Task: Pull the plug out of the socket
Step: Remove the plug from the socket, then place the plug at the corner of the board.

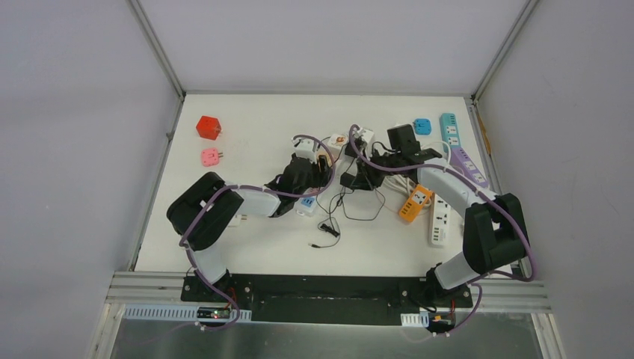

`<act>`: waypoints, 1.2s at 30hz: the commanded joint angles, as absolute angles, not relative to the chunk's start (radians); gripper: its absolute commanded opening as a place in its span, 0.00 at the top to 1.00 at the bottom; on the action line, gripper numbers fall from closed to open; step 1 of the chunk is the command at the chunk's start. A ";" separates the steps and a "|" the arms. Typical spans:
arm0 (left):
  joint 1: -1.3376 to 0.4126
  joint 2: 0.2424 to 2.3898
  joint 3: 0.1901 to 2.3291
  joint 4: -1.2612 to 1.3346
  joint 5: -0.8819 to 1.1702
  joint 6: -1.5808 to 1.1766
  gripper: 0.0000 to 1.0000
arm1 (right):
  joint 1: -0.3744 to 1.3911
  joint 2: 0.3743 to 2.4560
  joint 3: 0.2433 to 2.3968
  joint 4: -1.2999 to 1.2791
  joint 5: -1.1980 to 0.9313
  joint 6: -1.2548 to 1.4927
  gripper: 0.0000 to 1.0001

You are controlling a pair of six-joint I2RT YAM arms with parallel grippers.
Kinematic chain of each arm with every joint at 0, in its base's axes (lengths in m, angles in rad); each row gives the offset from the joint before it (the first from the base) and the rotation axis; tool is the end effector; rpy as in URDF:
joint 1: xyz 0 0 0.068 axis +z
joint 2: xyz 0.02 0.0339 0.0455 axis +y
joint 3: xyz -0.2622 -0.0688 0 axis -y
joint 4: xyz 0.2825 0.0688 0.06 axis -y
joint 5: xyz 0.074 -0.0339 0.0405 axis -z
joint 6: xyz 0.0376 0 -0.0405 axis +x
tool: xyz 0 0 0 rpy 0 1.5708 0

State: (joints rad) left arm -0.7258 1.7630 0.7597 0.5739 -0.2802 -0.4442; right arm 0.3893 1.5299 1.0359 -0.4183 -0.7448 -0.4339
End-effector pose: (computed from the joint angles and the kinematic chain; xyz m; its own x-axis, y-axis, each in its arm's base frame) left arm 0.2856 -0.2396 0.1191 -0.4745 -0.1311 -0.8705 0.2723 0.9185 -0.2868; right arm 0.3129 0.1559 0.2140 -0.3853 -0.4922 -0.7806 -0.9090 0.3481 0.2292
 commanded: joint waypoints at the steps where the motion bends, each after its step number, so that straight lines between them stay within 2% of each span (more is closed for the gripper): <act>1: -0.703 1.769 0.714 0.368 -0.278 -0.456 0.86 | 0.377 1.502 1.045 -0.412 -0.828 -0.418 1.00; 5: -0.702 1.752 0.708 0.370 -0.253 -0.454 0.73 | 0.355 1.491 1.046 -0.411 -0.844 -0.414 1.00; 11: -0.703 1.725 0.697 0.364 -0.235 -0.456 0.61 | 0.311 1.456 1.045 -0.414 -0.867 -0.416 1.00; 16: -0.703 1.687 0.692 0.324 -0.246 -0.454 0.37 | 0.282 1.421 1.039 -0.413 -0.899 -0.417 1.00; 20: -0.703 1.655 0.688 0.294 -0.265 -0.450 0.26 | 0.271 1.403 1.036 -0.411 -0.918 -0.417 1.00; 30: -0.703 1.547 0.661 0.227 -0.303 -0.432 0.17 | 0.254 1.379 1.032 -0.408 -0.936 -0.414 1.00; 36: -0.703 1.470 0.656 0.148 -0.324 -0.397 0.15 | 0.244 1.366 1.031 -0.407 -0.946 -0.411 1.00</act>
State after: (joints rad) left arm -0.7166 1.5318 0.6724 0.2569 -0.2764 -0.4294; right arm 0.2565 1.4162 1.0321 -0.4240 -0.8989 -0.4160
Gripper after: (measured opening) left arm 0.844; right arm 0.334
